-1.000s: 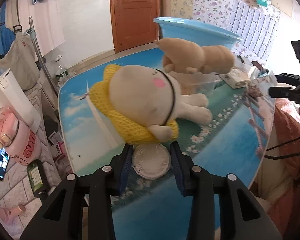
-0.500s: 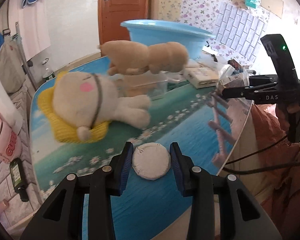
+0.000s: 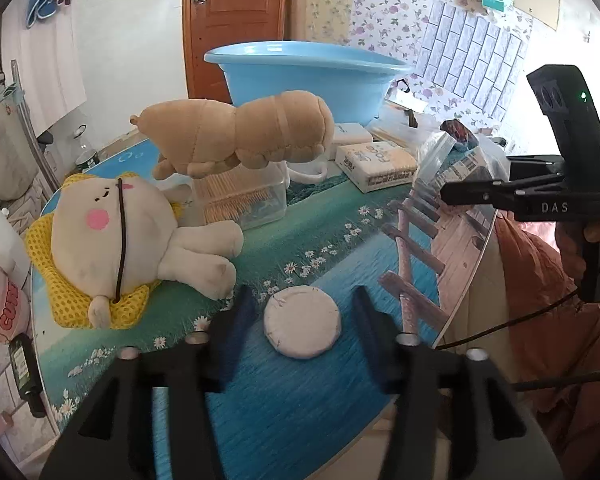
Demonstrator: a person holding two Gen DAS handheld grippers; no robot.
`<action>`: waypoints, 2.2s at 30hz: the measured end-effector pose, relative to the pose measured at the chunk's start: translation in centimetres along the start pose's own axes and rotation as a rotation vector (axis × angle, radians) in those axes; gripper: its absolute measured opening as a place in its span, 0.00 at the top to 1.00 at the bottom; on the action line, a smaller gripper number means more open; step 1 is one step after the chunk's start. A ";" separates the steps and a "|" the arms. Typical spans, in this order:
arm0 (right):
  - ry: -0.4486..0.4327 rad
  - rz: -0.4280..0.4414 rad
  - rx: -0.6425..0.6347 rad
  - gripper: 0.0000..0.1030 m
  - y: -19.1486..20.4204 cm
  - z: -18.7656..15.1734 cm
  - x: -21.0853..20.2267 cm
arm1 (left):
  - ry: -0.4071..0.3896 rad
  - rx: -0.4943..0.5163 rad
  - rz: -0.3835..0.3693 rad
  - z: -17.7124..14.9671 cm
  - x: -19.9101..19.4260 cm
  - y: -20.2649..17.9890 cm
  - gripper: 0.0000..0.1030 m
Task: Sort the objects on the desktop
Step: 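Carry the white disc and the clear bag over the light-blue basin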
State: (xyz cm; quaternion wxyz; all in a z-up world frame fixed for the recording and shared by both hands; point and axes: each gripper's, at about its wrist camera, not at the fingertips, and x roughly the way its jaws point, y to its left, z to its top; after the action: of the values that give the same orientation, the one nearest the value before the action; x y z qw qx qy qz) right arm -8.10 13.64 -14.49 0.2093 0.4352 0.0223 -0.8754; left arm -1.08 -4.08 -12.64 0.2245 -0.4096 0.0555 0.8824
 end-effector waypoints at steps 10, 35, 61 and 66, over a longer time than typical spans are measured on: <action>0.006 -0.035 -0.118 0.33 1.7 -0.9 0.8 | 0.014 0.002 0.034 -0.3 0.2 -0.6 0.38; -0.208 0.098 -0.051 0.67 -0.7 3.0 -4.9 | -0.089 -0.019 0.013 6.7 -3.0 -2.9 0.64; -0.305 0.108 -0.023 0.67 -5.9 12.5 -2.0 | -0.119 -0.020 -0.057 19.2 3.6 -2.8 0.64; -0.283 0.103 -0.025 0.67 -7.1 12.9 -1.1 | -0.127 -0.008 -0.062 21.3 5.4 -3.1 0.64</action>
State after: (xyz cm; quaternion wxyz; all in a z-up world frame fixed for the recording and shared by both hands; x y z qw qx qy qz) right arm -19.99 17.61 -6.65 0.2607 0.3055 -0.0187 -0.9156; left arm -17.63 6.62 -2.37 0.2534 -0.3553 0.0251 0.8994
